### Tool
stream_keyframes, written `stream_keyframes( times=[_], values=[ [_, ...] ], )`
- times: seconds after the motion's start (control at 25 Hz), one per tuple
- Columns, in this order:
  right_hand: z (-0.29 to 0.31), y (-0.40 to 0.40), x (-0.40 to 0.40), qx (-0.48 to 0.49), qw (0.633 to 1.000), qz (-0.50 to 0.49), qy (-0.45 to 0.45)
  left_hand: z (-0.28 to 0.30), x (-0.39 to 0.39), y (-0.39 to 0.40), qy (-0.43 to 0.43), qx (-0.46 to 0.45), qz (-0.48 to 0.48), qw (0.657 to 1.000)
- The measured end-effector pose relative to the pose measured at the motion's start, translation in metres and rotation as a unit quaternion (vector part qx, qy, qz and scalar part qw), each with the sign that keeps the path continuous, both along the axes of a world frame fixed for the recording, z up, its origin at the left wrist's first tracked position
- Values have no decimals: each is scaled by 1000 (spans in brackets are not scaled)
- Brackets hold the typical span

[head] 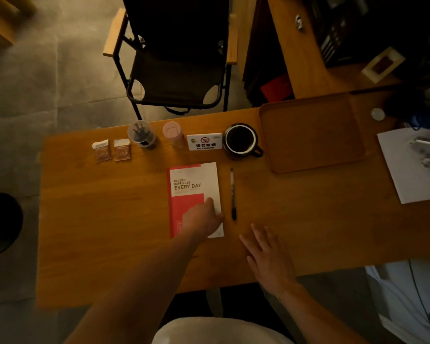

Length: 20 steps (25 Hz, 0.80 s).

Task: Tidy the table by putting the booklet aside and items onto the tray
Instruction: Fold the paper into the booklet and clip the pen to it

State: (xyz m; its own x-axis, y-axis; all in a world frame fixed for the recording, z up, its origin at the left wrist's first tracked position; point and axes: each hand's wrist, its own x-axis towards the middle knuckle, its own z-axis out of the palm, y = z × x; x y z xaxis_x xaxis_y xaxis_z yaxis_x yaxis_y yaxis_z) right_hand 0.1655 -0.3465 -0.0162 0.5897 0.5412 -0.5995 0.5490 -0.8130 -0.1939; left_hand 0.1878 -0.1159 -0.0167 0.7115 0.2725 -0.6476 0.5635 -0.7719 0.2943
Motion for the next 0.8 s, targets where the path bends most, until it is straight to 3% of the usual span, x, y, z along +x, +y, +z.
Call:
stream_keyframes(
  times=[0.24,0.52,0.8],
  values=[
    [-7,8,25,8,998,-22,-52,-6,-1,23,-22,-37,20,999],
    [-13,97,98,73,967,-231,-75,-10,14,103,-109,80,-60,989],
    [-17,140,119,82,954,-286,-46,-20,19,132,-123,113,-33,985]
  ],
)
